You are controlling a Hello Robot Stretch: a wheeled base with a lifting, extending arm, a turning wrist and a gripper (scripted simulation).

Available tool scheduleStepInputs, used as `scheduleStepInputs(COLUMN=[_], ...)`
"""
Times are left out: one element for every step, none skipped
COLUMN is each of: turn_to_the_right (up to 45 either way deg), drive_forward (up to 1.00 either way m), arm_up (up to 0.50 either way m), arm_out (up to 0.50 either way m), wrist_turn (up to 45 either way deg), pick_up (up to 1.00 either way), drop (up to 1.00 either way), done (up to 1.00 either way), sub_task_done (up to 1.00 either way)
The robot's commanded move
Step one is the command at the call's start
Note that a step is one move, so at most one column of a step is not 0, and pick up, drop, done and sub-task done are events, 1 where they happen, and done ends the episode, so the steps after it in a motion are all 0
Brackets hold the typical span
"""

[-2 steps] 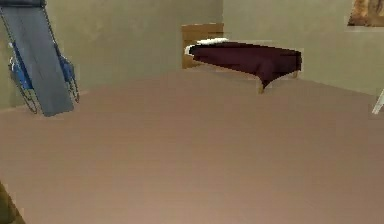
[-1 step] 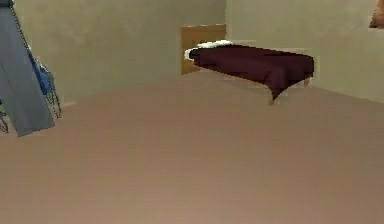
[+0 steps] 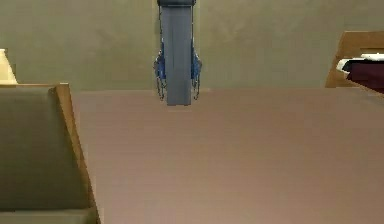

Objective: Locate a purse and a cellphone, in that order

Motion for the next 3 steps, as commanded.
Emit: scheduleStepInputs(turn_to_the_right=[0.0, -6.0, 0.0], drive_forward=[1.0, 0.0, 0.35], arm_up=[0.0, 0.0, 0.0], arm_out=[0.0, 0.0, 0.0], wrist_turn=[0.0, 0.0, 0.0], pick_up=[0.0, 0.0, 0.0], drop=[0.0, 0.0, 0.0], done=[0.0, 0.0, 0.0], sub_task_done=[0.0, 0.0, 0.0])
